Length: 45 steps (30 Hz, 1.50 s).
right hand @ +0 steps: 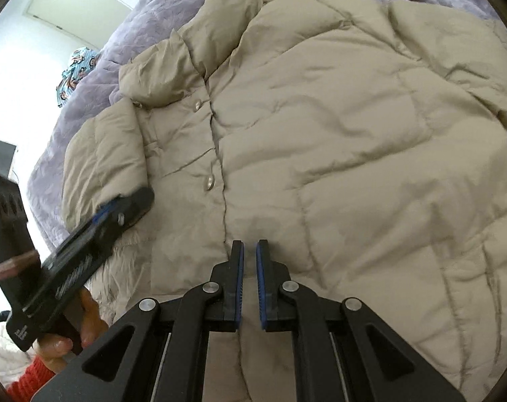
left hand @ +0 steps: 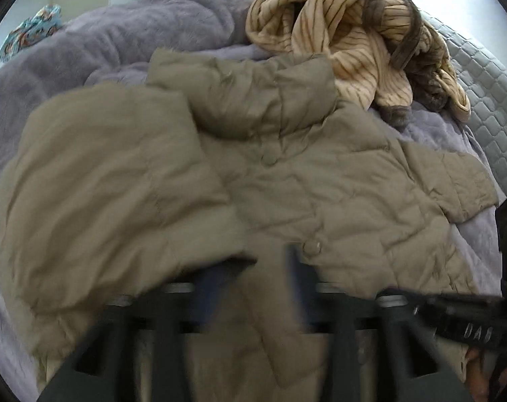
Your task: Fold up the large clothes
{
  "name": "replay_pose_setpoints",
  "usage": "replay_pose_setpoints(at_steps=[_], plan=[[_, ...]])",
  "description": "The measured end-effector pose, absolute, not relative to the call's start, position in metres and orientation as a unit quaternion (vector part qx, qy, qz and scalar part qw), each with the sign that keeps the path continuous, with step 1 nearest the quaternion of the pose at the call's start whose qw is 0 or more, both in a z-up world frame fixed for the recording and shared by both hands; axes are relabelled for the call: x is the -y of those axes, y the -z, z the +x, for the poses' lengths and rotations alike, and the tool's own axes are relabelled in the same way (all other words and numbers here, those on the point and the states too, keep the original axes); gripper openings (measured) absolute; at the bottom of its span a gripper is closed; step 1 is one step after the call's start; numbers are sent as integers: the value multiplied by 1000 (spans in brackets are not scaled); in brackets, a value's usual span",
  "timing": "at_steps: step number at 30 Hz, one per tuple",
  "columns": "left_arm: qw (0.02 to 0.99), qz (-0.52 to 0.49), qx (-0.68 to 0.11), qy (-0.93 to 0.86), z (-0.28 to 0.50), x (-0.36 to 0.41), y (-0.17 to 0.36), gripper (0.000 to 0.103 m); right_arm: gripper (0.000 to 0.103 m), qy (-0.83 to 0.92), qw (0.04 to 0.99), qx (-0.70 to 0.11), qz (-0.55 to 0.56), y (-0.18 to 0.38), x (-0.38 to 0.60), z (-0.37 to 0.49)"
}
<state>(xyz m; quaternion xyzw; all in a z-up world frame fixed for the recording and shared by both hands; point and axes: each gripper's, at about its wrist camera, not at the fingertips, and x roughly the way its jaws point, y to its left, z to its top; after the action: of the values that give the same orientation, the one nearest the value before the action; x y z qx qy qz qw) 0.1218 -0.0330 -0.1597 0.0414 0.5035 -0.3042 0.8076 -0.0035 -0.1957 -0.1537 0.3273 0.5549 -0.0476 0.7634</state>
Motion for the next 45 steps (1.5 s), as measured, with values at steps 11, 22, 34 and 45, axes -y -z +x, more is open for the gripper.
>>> replay_pose_setpoints(at_steps=[11, 22, 34, 45], plan=[[866, 40, -464, 181, 103, -82, 122, 83, 88, -50, 857, -503, 99, 94, 117, 23], [849, 53, -518, 88, 106, -143, 174, 83, 88, -58, 873, -431, -221, 121, -4, 72], [854, 11, -520, 31, 127, -151, 184, 84, 1, 117, 894, -433, 28, 100, 104, 73], [850, 19, -526, 28, 134, -143, 187, 84, 12, 81, 770, -491, 399, 170, 229, 14]])
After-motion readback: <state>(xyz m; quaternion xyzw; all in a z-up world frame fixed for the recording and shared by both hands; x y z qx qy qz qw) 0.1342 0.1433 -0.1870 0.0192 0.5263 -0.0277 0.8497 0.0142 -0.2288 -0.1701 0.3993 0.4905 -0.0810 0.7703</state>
